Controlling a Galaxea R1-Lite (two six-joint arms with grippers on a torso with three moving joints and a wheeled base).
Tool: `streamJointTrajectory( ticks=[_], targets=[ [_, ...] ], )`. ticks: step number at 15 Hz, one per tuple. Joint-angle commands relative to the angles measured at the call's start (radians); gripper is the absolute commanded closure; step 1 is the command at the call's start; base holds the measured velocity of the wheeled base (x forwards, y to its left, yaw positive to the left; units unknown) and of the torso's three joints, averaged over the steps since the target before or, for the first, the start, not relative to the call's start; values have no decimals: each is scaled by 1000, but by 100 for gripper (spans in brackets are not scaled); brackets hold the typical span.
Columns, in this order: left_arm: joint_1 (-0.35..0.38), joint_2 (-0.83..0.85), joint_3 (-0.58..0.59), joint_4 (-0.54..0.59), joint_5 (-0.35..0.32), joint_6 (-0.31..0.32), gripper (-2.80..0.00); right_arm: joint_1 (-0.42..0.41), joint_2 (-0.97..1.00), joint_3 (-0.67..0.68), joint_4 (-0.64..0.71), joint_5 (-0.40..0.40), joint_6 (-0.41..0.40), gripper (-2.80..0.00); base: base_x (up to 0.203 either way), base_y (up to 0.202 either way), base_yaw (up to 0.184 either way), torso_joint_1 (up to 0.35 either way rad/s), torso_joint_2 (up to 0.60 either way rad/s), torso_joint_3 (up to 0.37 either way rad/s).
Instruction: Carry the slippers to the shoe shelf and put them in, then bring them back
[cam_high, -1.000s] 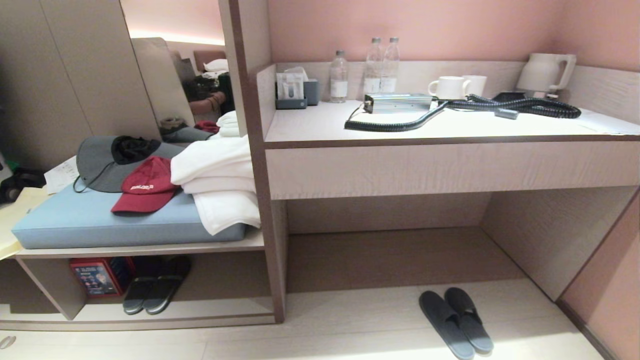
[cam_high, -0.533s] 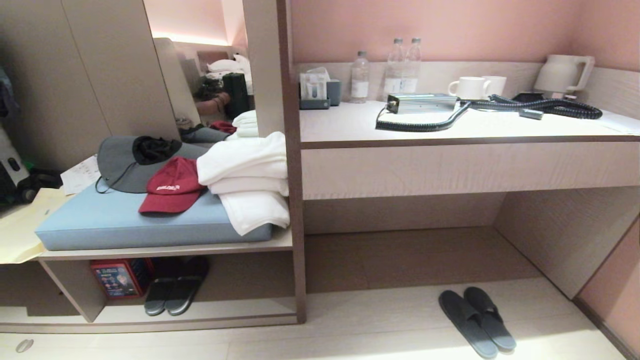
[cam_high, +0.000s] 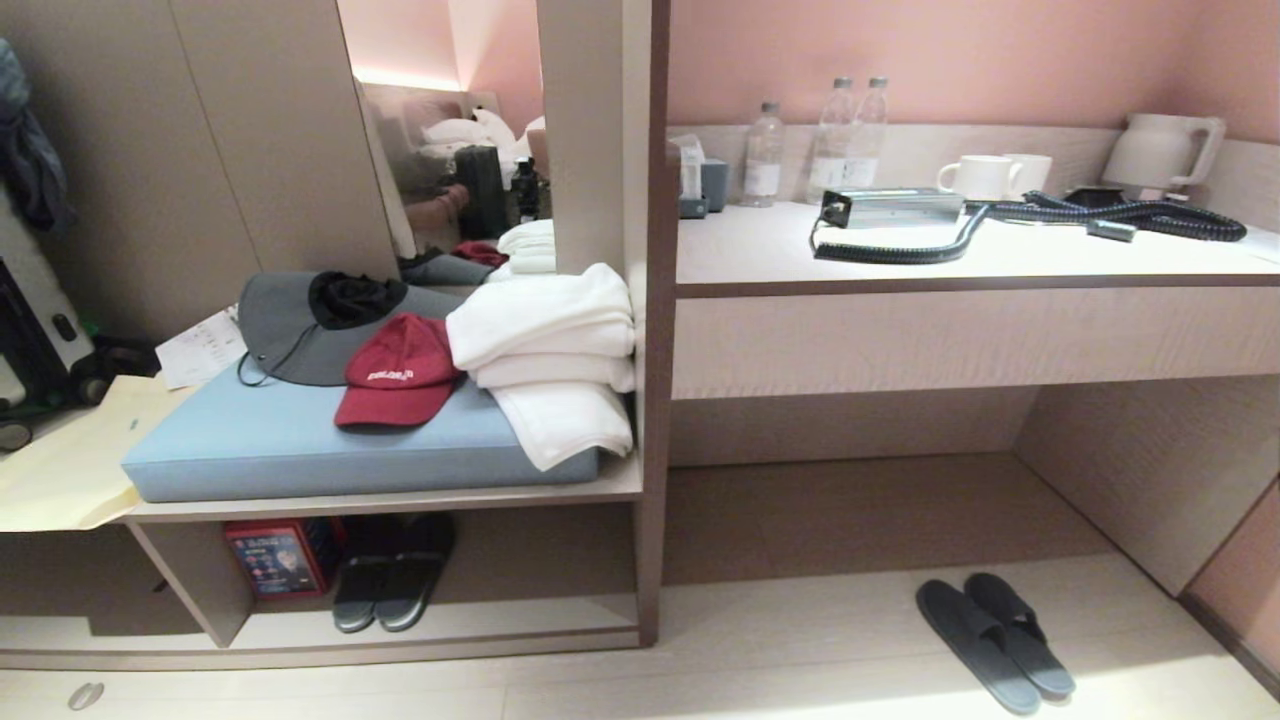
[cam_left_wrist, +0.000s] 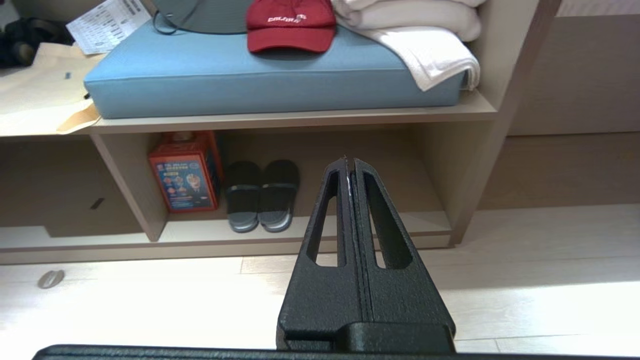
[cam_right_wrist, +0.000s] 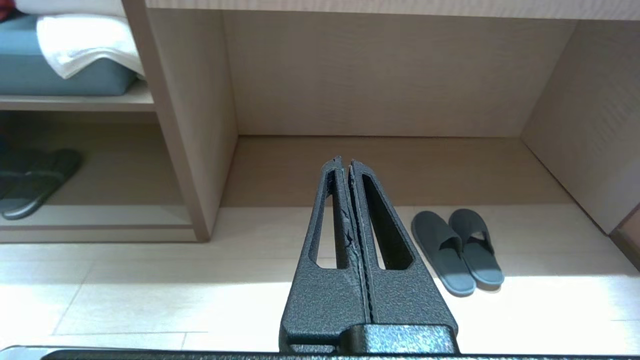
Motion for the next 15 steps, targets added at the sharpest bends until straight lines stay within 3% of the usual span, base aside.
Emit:
streamJointTrajectory(
  ticks=[1,5,15],
  targets=[
    [2,1,0,-1,0,0,0,0,1,2,-1,0,2,0,0,0,0,0,0,0],
    [1,1,0,1,0,-3,0,0,1,2,-1,0,0,0,-16,0,-1,2,1,-1],
    [0,1,0,1,0,-3,0,0,1,2,-1,0,0,0,-193,0,1,4,2,3]
  ],
)
